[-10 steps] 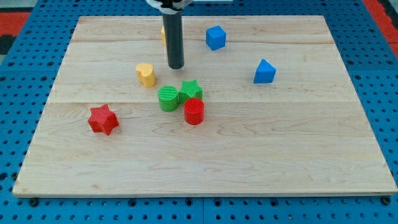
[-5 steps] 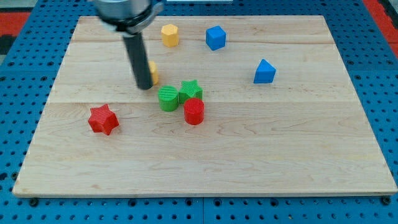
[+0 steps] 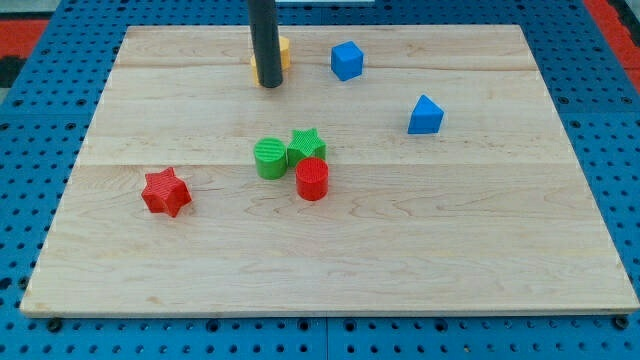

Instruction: Place the yellow heart towards the bottom left of the blue cube

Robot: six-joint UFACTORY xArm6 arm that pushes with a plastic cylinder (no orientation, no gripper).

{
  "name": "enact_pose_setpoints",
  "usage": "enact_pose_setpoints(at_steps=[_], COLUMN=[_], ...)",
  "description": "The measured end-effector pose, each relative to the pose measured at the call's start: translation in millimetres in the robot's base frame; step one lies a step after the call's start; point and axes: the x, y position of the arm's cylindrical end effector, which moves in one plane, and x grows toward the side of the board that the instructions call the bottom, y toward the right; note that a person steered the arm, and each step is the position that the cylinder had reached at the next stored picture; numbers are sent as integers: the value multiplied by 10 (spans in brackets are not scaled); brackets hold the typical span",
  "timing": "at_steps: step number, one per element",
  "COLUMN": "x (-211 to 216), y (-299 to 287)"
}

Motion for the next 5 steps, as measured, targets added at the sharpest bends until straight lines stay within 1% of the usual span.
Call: enact_pose_setpoints(at_steps=[1,2,4,5], x=[222,-338,-83,-78], y=[-391,-523,388,72])
